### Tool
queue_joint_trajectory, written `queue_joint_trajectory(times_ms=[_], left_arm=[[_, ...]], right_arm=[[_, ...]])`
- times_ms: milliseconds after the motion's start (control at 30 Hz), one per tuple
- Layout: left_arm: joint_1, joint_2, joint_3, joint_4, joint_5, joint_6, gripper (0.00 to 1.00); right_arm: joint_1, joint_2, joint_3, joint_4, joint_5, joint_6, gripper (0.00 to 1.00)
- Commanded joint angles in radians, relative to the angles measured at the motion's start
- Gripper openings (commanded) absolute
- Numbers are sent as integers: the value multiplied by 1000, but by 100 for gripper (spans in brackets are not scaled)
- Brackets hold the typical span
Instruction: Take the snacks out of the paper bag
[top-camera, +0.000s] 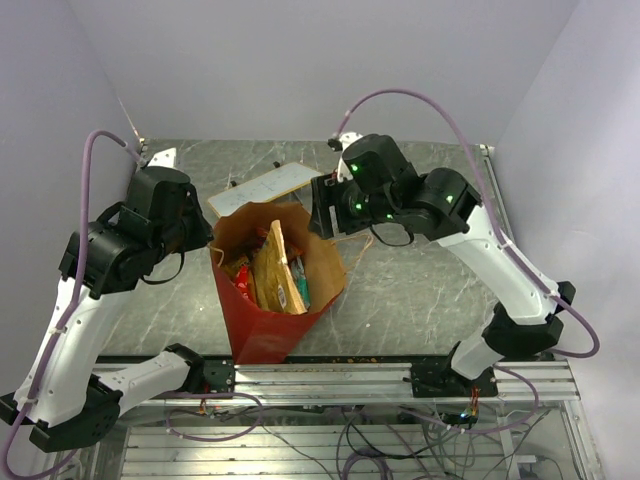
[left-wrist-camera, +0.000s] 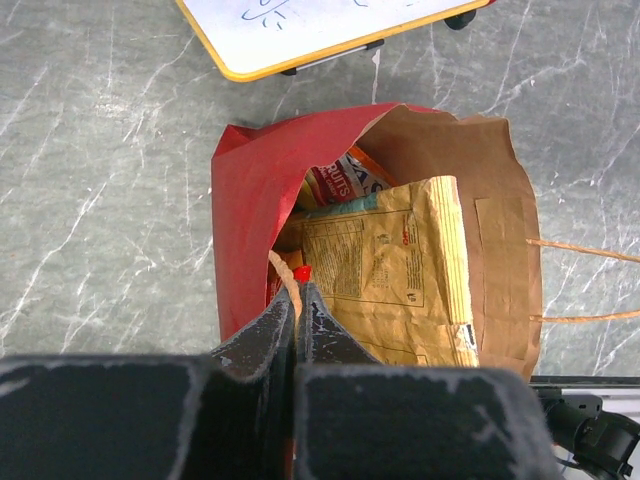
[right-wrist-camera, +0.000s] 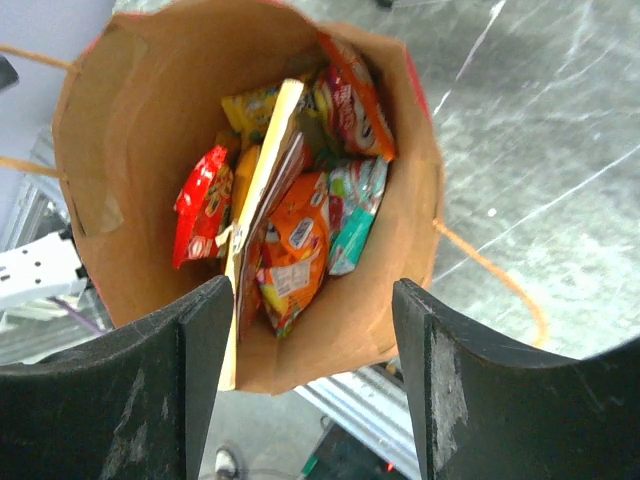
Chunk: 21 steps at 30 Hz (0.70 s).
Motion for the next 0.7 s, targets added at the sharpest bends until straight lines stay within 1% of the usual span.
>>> queue_joint_trajectory(times_ms=[0, 100, 133, 267, 400, 433, 500, 567, 667], left_arm=[[4, -20, 19, 44, -9, 24, 7], [4, -17, 22, 46, -2, 26, 7], [4, -16, 22, 49, 2, 28, 7], [4, -14, 12, 62, 22, 28, 7], [4, -15, 0, 70, 33, 30, 7], [4, -15, 2, 69, 33, 30, 7], [4, -17, 5, 63, 29, 32, 7], [4, -21, 3, 64, 27, 33, 7], [4, -25, -7, 67, 29, 30, 7]], right_arm=[[6, -20, -171, 147, -167, 97, 65], [10, -37, -343, 313, -310, 196, 64], [12, -29, -365, 342, -334, 221, 64], [30, 23, -368, 377, -351, 271, 62], [46, 79, -345, 372, -372, 286, 54], [53, 92, -335, 363, -369, 284, 52], [60, 119, -315, 338, -353, 280, 44], [63, 138, -296, 313, -341, 276, 32], [70, 156, -255, 276, -310, 274, 21]])
